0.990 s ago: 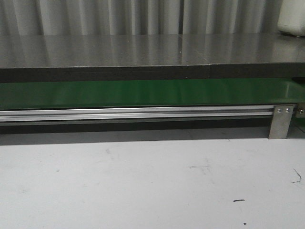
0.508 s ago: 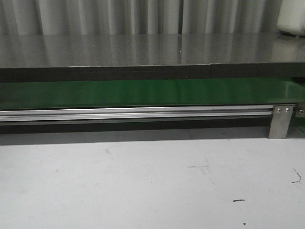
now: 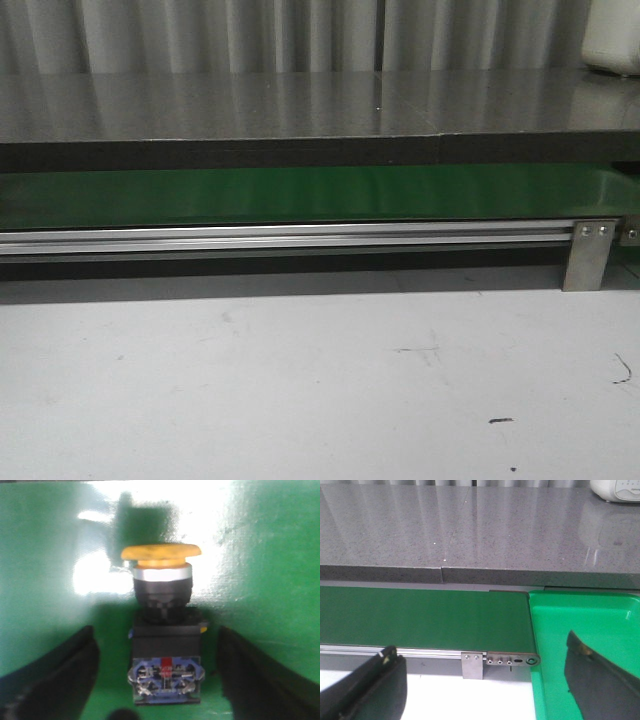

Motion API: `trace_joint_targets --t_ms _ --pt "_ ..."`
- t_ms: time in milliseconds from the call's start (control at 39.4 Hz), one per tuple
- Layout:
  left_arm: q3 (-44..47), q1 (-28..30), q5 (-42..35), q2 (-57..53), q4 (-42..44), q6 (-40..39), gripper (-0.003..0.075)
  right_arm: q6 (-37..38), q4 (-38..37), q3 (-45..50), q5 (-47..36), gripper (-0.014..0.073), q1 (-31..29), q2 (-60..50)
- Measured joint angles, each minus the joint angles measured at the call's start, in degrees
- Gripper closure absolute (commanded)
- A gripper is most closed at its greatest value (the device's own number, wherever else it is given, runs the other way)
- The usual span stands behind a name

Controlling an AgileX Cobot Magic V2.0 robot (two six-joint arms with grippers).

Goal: Move button from left to right
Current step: 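Open the left gripper, release the button, and raise the gripper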

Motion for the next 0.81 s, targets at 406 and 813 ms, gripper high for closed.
trace_joint_targets --t_ms 406,813 --pt "-7.6 -2.7 5.6 -3.2 -0.7 0.5 0.0310 0.0 0.0 0.0 0.0 -0.0061 0.0 0.0" --pt "-9.2 -4.3 11.5 -6.6 -1.1 0.6 0.0741 0.0 0.0 0.0 0.0 -0.0061 0.0 0.0"
